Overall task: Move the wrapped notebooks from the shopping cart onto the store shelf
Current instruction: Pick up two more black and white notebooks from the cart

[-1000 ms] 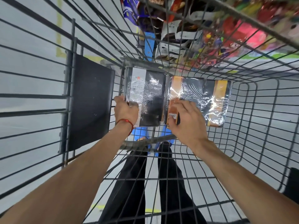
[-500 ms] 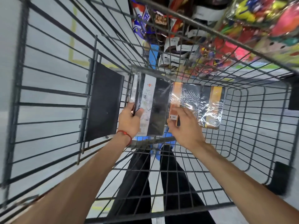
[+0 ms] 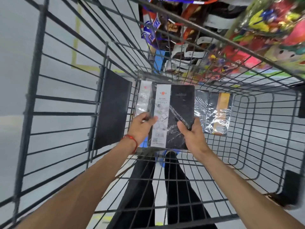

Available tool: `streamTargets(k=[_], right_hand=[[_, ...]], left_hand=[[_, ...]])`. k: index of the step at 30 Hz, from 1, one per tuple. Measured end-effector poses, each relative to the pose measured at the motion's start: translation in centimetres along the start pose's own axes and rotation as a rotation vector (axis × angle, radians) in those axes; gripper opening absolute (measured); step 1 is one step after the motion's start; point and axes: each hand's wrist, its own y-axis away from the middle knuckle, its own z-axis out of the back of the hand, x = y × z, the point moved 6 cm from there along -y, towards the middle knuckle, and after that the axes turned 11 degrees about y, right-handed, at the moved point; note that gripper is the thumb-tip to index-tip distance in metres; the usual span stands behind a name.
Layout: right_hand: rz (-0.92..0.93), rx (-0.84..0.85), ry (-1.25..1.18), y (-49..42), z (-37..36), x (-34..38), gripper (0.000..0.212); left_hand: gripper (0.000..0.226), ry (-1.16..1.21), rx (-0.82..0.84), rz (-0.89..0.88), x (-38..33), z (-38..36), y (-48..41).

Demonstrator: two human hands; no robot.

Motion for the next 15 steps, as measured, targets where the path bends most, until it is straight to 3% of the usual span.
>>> streamTargets(k=[6, 9, 12, 15], right_hand=[[0.031, -0.129, 0.107, -1.3, 2.2, -0.9, 0.033], [0.014, -0.173, 0.150, -1.9, 3.1, -1.8, 0.033], [0.004, -0.197, 0.187, -2.4, 3.6, -2.5, 0.034], [0.001, -0.200, 0.230, -2.8, 3.8, -2.4, 0.034]], left_hand=[[0.062, -0.423, -0.095, -0.005, 0.2, 0.9, -6.0], [0.073, -0.473, -0.092, 0.058, 1.7, 1.0, -8.7], [0.069, -0.459, -0.137, 0.048, 2.0, 0.8, -9.5], [0.046, -0.459, -0.195, 0.025, 1.3, 1.0, -8.9]])
